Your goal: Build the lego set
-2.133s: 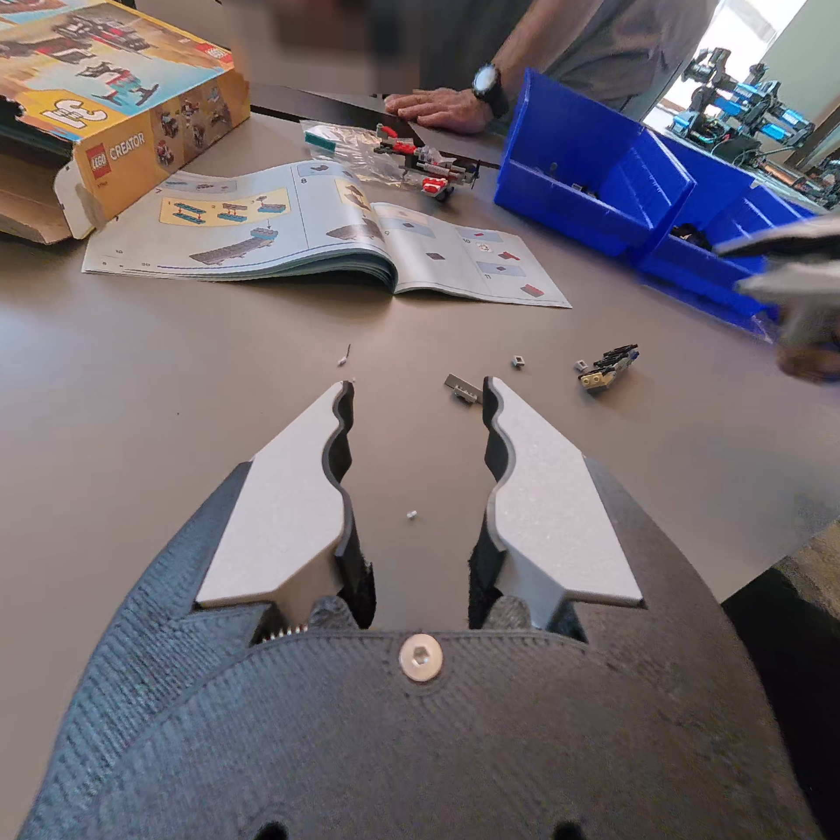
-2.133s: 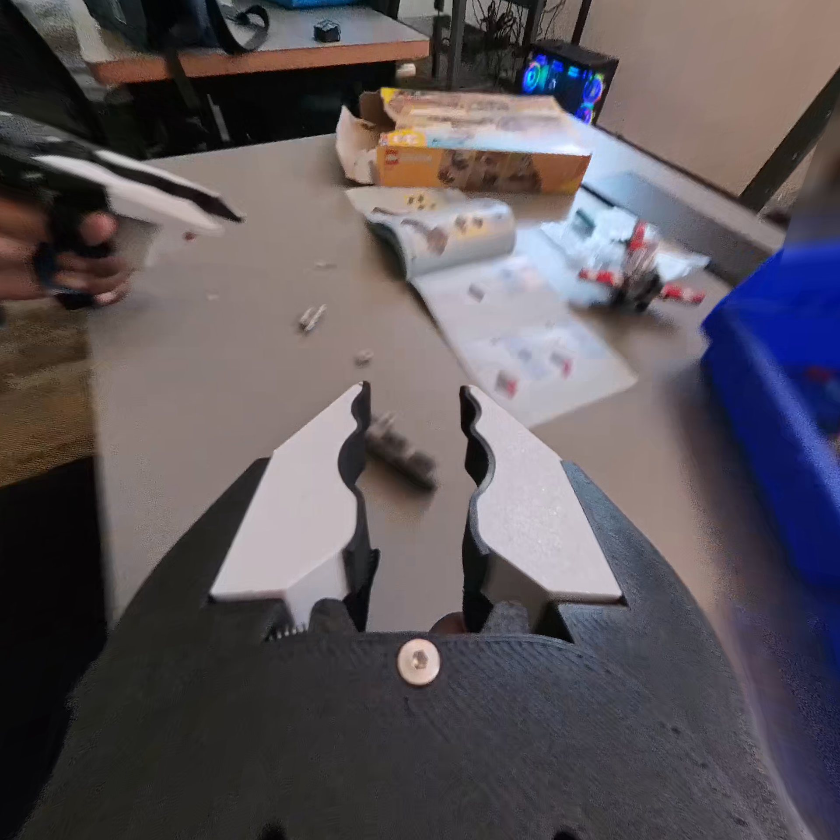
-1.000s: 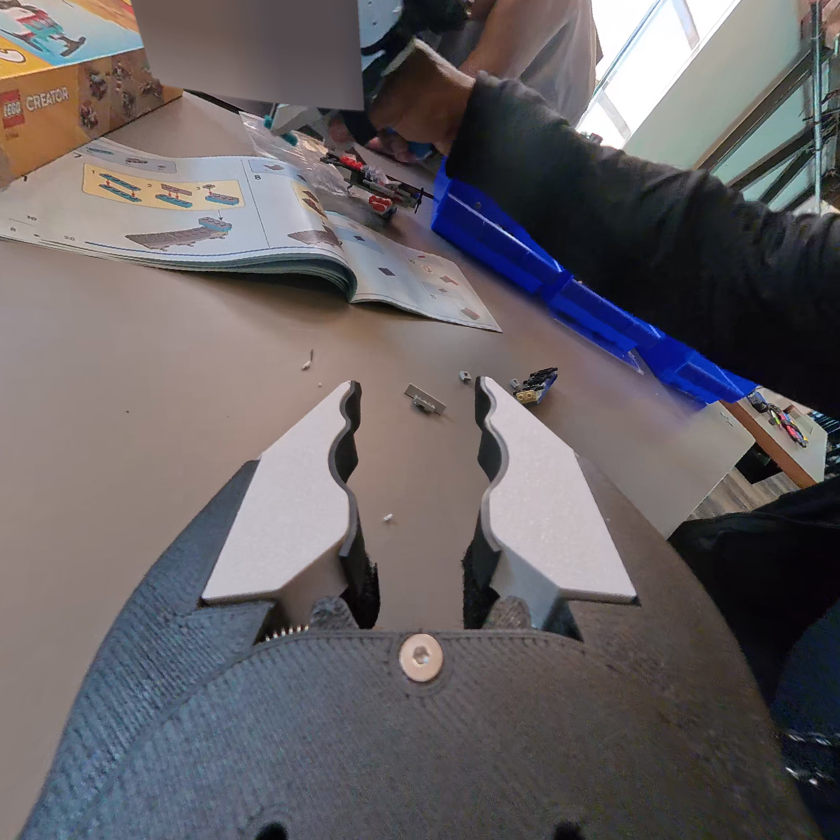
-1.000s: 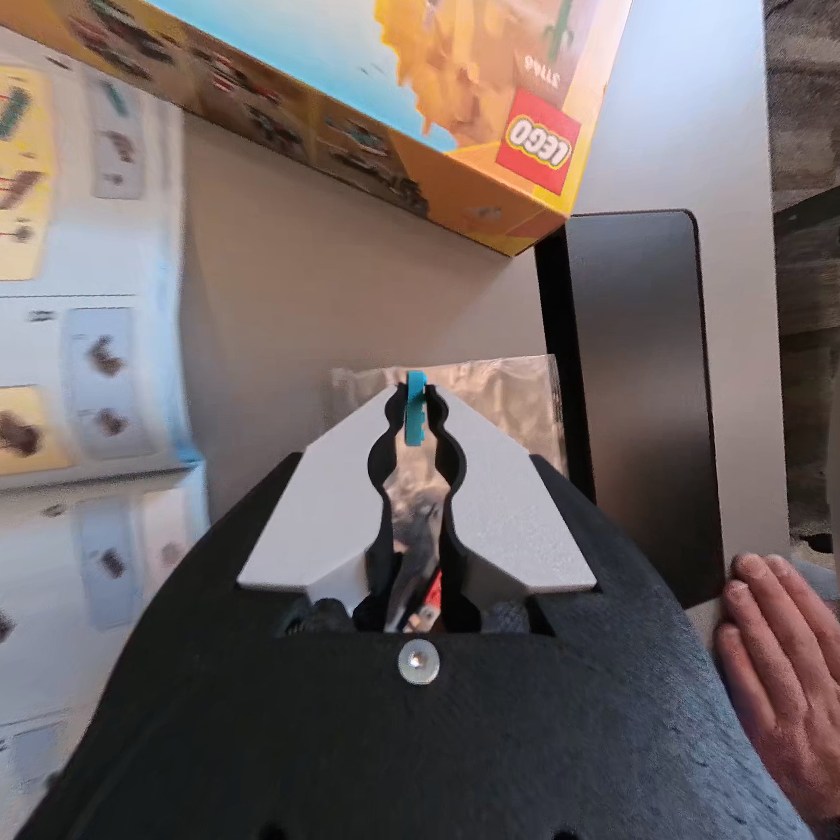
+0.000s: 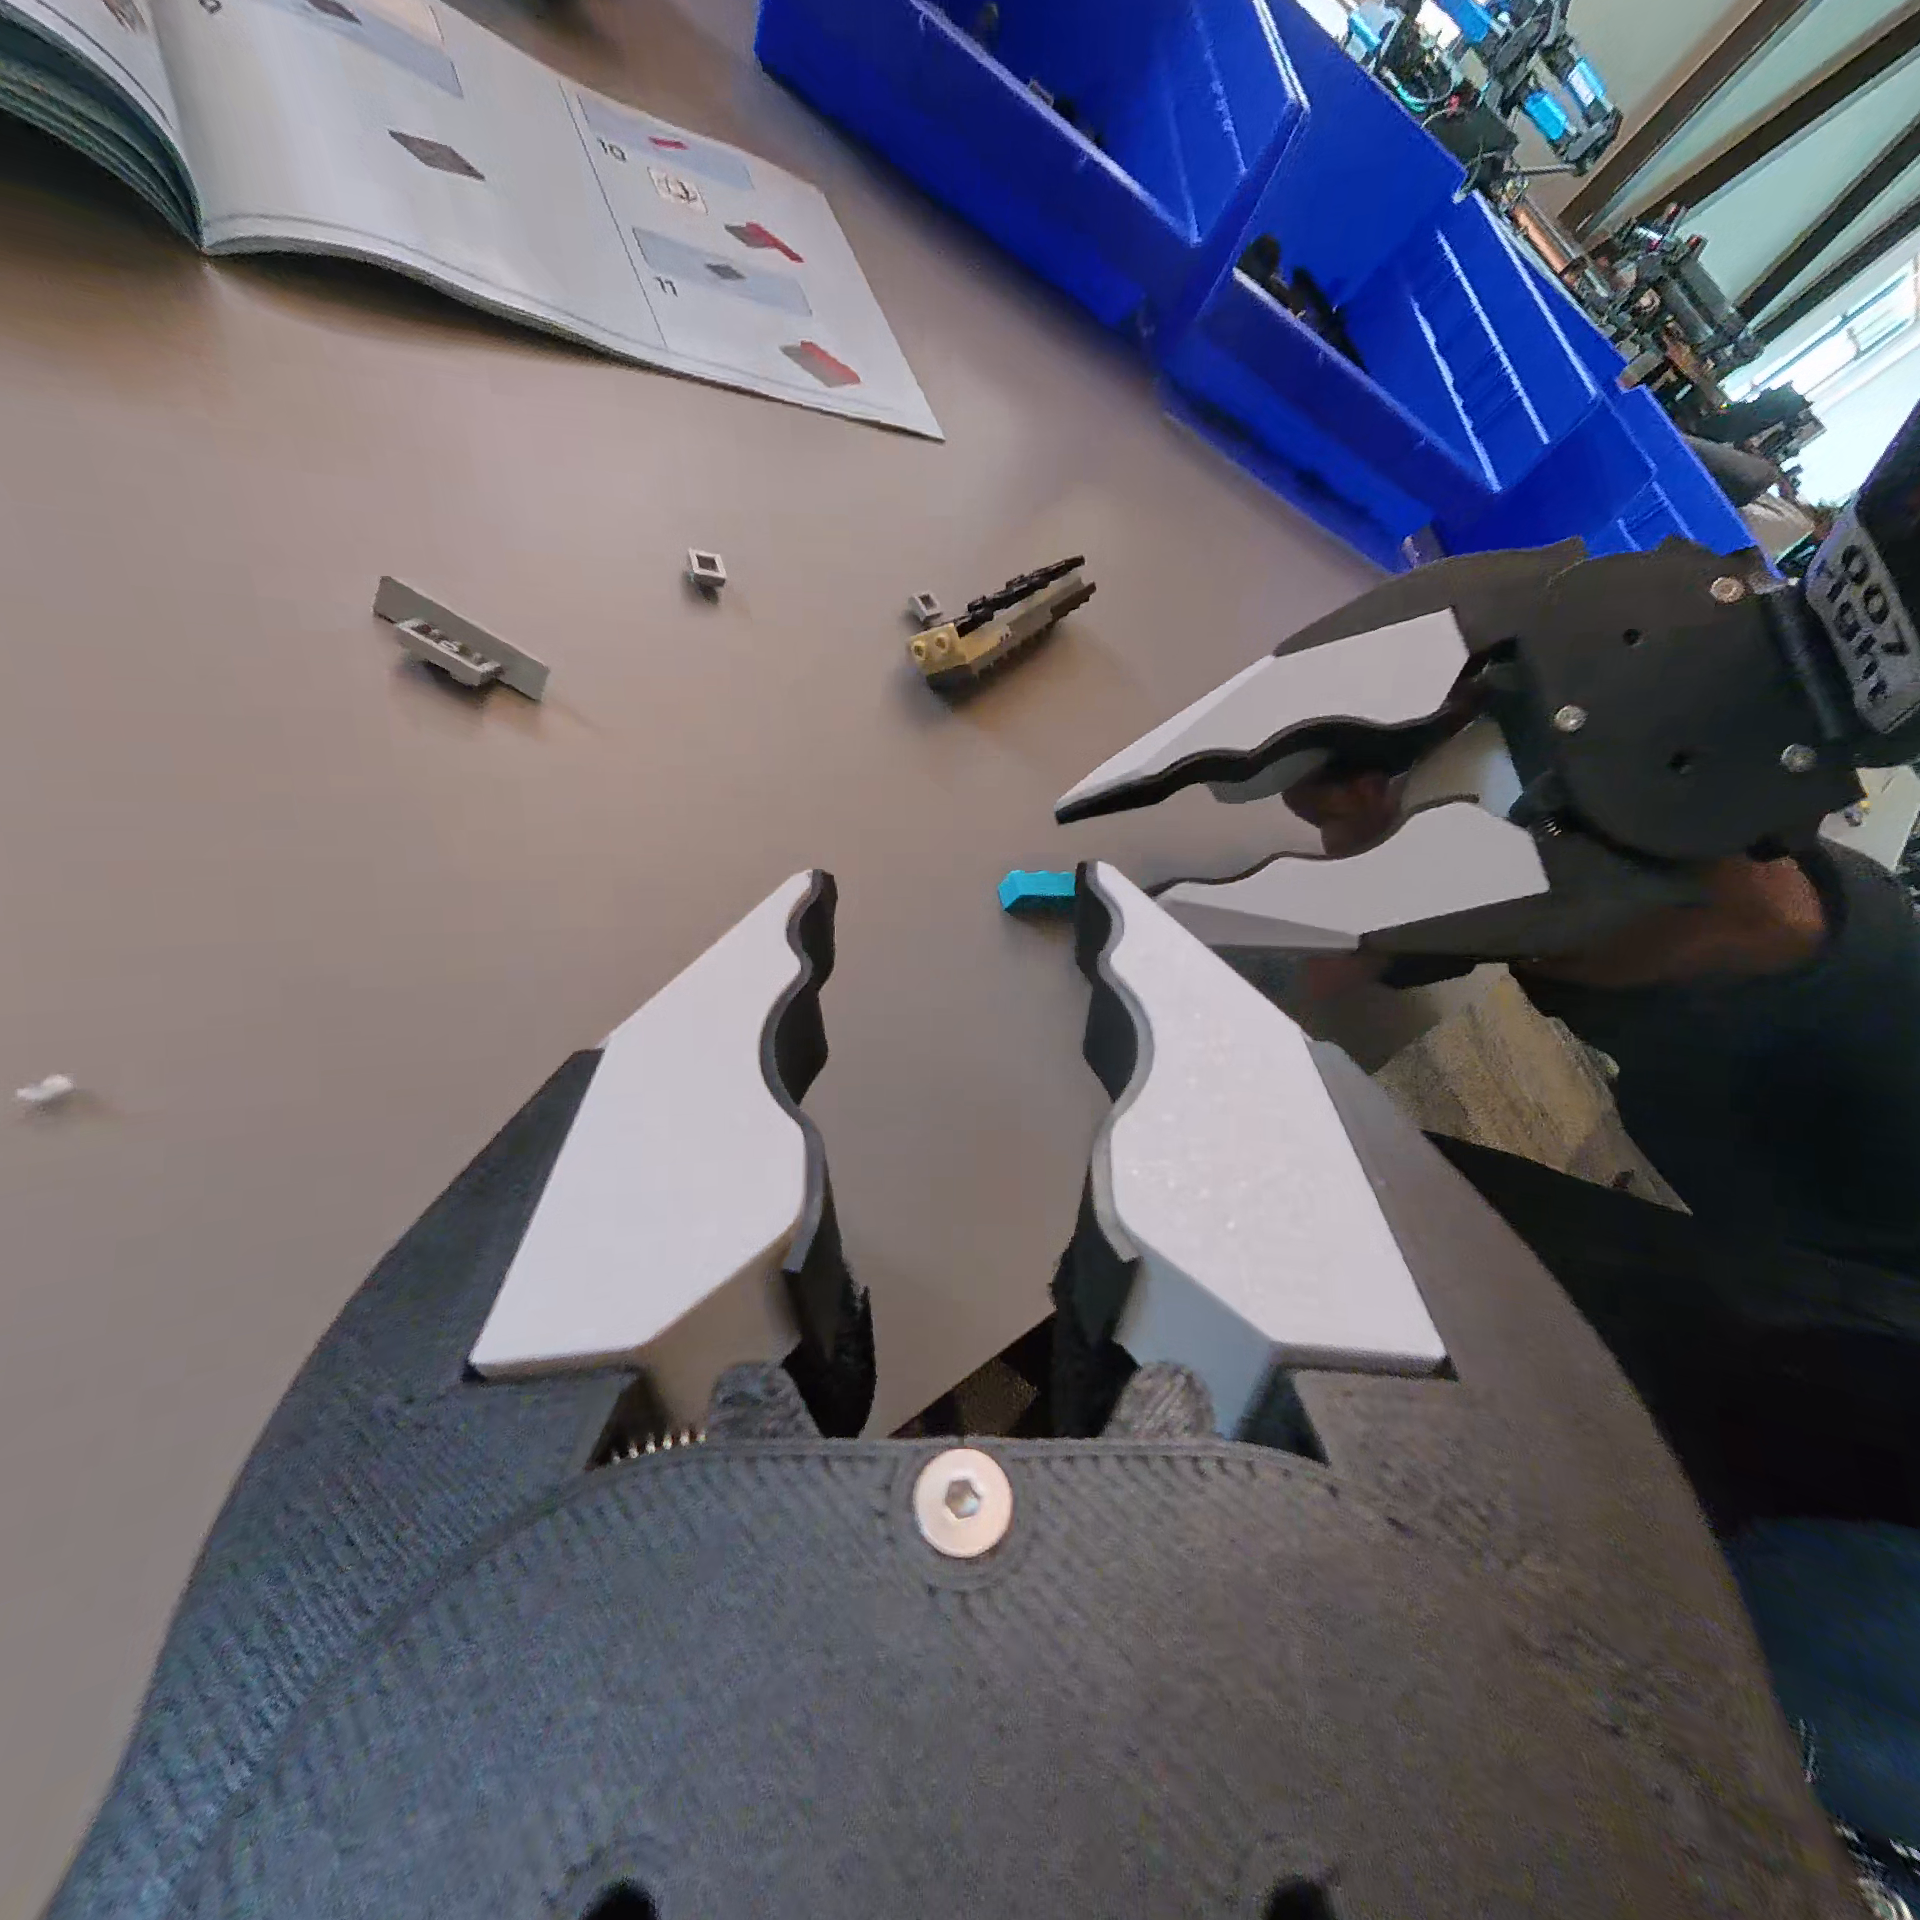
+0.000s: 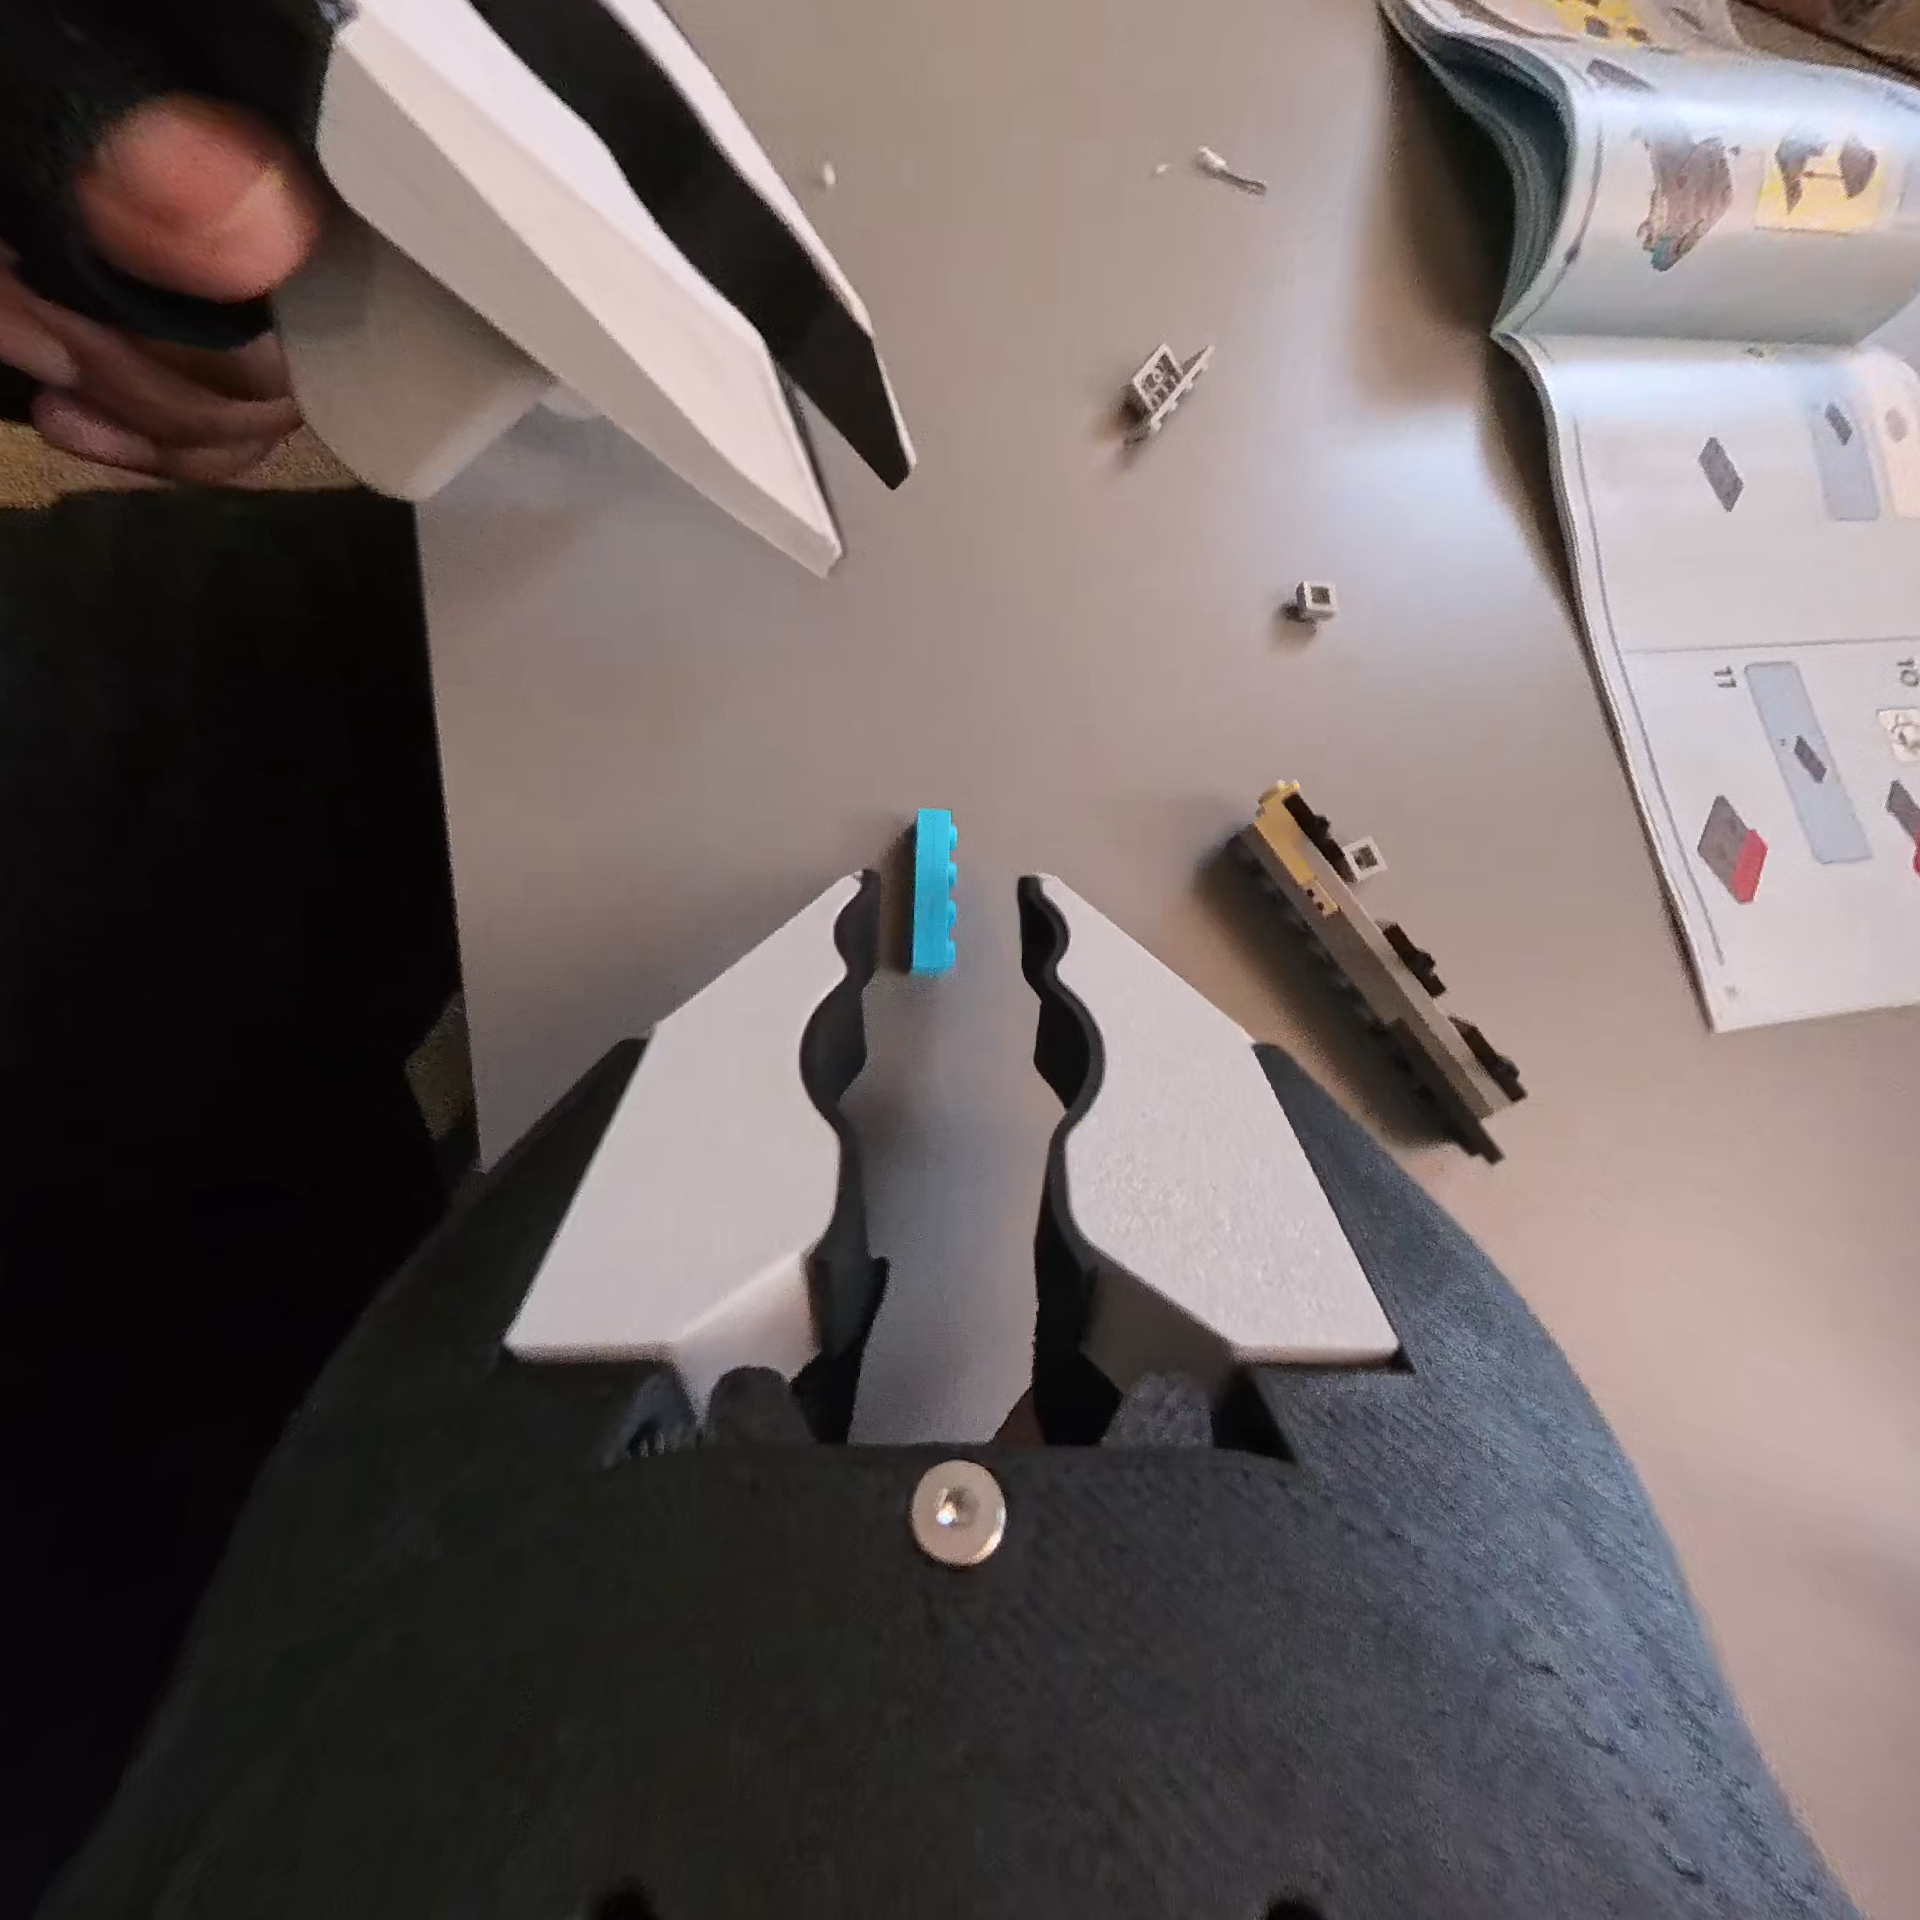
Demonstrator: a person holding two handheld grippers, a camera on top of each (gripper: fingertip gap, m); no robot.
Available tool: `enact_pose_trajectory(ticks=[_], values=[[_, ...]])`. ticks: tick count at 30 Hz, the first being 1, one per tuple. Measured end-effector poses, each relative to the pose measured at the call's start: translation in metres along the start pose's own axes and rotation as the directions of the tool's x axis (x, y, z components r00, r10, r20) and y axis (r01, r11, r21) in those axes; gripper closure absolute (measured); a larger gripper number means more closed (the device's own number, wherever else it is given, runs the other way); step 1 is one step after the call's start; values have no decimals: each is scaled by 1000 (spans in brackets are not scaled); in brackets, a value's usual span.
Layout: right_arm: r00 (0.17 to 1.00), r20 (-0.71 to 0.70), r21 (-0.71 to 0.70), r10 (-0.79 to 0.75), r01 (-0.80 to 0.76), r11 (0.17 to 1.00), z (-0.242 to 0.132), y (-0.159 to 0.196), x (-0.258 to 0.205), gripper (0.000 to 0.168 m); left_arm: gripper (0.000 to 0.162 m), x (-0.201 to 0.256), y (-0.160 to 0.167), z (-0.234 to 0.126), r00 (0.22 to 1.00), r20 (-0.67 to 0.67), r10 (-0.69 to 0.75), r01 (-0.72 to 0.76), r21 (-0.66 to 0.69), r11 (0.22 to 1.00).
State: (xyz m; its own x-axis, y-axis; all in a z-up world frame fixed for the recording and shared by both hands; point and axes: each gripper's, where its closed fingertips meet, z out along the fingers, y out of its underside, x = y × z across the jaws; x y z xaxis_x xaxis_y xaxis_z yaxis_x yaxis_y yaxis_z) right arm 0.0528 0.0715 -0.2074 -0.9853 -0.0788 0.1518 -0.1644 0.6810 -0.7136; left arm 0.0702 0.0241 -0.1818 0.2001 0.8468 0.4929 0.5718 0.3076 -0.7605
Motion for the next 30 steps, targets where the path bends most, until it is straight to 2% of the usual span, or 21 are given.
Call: enact_pose_trajectory(ticks=[4, 8, 12, 17, 23, 30], values=[[997, 42, 24, 64, -65, 998, -4, 5, -2, 144, 115, -2, 1, 1, 1000, -10, -8, 8, -8, 1000], [999, 39, 16, 35, -36, 999, 0, 4, -4, 161, 115, -3, 4, 6, 999, -31, -19, 18, -32, 999], [1000, 23, 69, 16, -17, 997, 6, -12, -3, 161, 116, -3, 4, 6, 997, -44, -64, 62, -48, 997], [996, -29, 210, -88, 93, 973, 15, -48, -1, 161, 116, -14, -10, -5, 967, -94, -236, 238, 17, 971], [982, -84, 288, -168, 186, 939, 22, -74, -4, 161, 121, -22, -13, -16, 950, -147, -277, 284, 31, 958], [966, -103, 319, -238, 259, 912, 23, -85, -12, 161, 137, -19, -15, -19, 922, -229, -311, 327, 32, 945]])
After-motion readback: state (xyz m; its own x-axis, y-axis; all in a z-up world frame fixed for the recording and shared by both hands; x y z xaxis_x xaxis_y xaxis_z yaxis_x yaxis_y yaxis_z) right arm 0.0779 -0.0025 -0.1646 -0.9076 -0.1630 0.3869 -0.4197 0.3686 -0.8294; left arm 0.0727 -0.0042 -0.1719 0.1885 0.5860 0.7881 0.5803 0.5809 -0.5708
